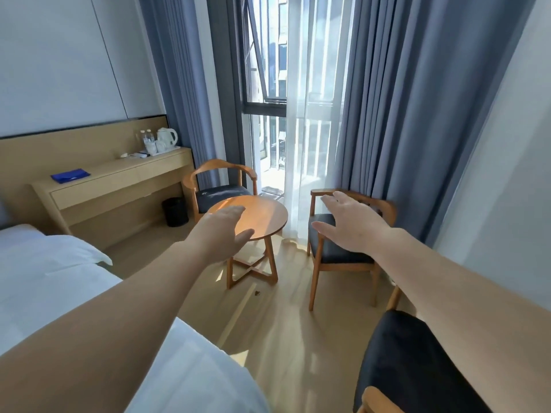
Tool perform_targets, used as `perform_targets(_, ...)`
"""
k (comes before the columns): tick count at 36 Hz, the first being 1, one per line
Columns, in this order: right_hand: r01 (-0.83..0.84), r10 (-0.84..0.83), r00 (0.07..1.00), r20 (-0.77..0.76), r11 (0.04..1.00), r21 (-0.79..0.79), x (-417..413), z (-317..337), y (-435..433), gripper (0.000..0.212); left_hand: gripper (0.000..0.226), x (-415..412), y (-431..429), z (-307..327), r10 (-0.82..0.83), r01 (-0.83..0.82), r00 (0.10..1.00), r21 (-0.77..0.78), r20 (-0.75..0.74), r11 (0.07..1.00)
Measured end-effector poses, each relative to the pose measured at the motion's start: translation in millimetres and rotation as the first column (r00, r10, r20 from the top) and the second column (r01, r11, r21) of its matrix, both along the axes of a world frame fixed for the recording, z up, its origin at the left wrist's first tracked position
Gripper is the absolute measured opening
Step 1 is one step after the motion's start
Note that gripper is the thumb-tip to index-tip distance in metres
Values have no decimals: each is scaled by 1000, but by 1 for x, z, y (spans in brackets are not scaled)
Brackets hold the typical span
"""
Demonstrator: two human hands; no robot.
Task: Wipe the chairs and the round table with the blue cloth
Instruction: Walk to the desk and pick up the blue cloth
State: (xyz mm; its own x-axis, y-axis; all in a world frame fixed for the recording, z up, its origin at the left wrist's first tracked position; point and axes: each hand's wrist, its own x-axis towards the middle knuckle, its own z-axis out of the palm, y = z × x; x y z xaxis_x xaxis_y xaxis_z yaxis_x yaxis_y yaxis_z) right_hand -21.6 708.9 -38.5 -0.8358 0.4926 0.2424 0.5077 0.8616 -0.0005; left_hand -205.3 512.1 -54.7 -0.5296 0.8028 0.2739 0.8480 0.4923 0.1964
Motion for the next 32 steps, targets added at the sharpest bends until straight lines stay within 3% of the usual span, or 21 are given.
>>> perform_targets(10,-53,55,998,29,996,-74,-68,-30,70,72,66,-42,56,-20,55,-52,997,-55,53,997)
perform_targets(26,-226,233,971,54,968,-114,-277,-56,131,69,66,-225,109,-60,205,-198,971,-66,126,978)
perform_targets(32,-265,278,952,128,958,-114,-334,-59,140,70,65,-266,112,-71,255,-246,957,-77,140,966)
